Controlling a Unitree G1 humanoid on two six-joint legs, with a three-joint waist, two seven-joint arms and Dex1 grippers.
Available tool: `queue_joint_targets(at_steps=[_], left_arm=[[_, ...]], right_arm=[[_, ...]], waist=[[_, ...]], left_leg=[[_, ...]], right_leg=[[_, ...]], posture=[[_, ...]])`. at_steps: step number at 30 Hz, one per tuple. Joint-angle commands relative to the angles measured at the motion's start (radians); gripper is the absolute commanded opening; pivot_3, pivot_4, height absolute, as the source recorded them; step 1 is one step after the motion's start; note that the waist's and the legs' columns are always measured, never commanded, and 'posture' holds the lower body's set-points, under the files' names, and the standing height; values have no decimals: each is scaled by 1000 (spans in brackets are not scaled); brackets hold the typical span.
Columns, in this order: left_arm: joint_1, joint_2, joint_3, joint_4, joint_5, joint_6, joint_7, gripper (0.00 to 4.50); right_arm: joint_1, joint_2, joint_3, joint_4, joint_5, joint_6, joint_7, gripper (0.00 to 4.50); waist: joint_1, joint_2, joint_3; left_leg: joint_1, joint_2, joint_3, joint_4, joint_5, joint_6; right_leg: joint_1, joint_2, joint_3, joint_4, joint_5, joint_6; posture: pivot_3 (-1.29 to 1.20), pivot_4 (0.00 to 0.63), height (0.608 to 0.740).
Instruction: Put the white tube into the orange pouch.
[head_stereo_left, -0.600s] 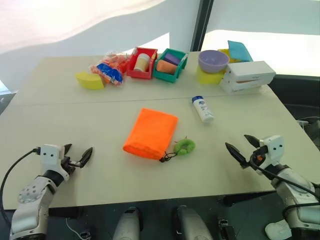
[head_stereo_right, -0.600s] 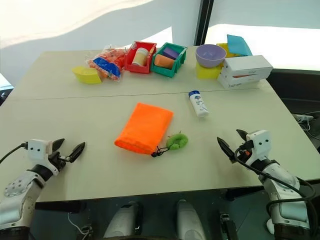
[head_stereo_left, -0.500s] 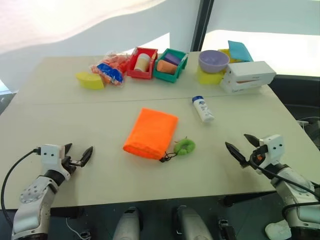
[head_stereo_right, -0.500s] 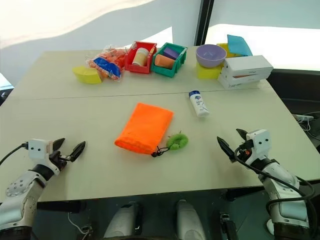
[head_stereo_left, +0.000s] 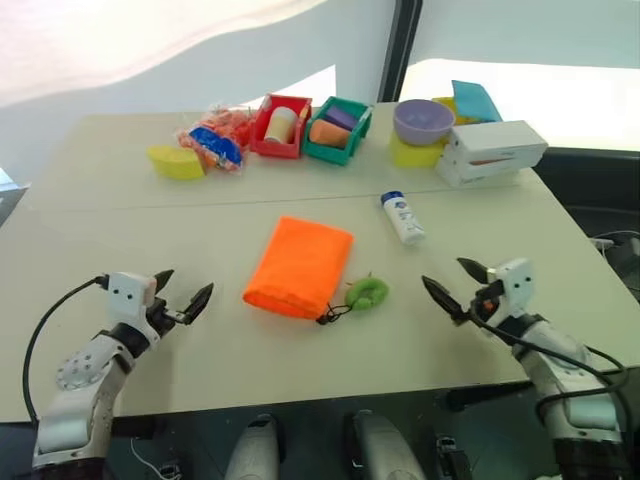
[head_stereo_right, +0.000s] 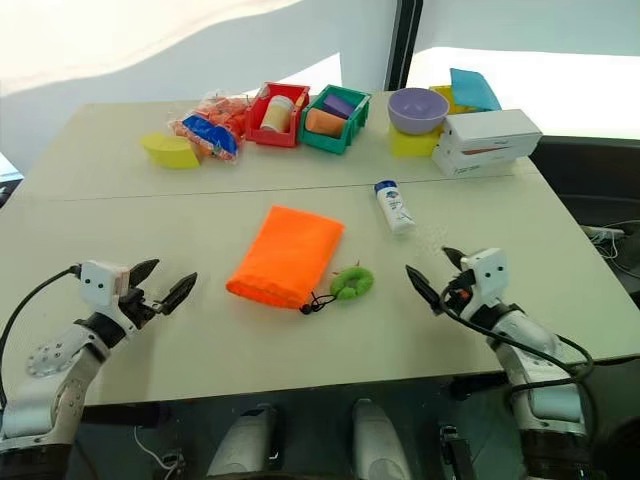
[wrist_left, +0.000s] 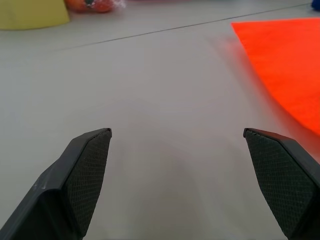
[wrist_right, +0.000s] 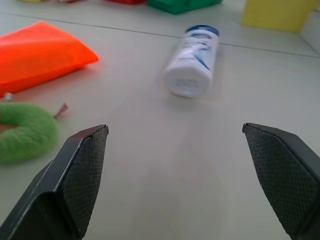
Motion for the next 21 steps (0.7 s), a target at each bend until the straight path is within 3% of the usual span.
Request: queue_joint_targets(at_steps=[1, 6, 14, 21], left_arm=[[9, 69, -43, -69, 51, -53, -73, 4500], [8, 166, -183, -113, 174, -151, -176, 4500], [-94, 148, -263, -38, 304, -238, -121, 4500], [-148, 118, -311, 17, 372, -251, -85, 4500]], right_arm=[[-6, 2, 39, -81, 1, 1, 15, 4457], [12, -20, 181, -209, -5, 47, 91, 4457], [25, -17, 317, -301, -45, 72, 113, 4457], [29, -32, 334, -294, -89, 44, 113, 4457]], waist=[[2, 0, 0], [1, 0, 0], [2, 0, 0], [1, 0, 0]], left_leg=[[0, 0, 0, 0, 0, 0], [0, 0, 0, 0, 0, 0], [0, 0, 0, 0, 0, 0], [0, 0, 1, 0, 0, 0]], right_leg=[[0, 0, 0, 0, 0, 0], [0, -1, 0, 0, 0, 0], [0, -2, 1, -1, 0, 0], [0, -1, 0, 0, 0, 0]], posture=[[0, 150, 740], [0, 150, 740], [0, 150, 740], [0, 150, 740]])
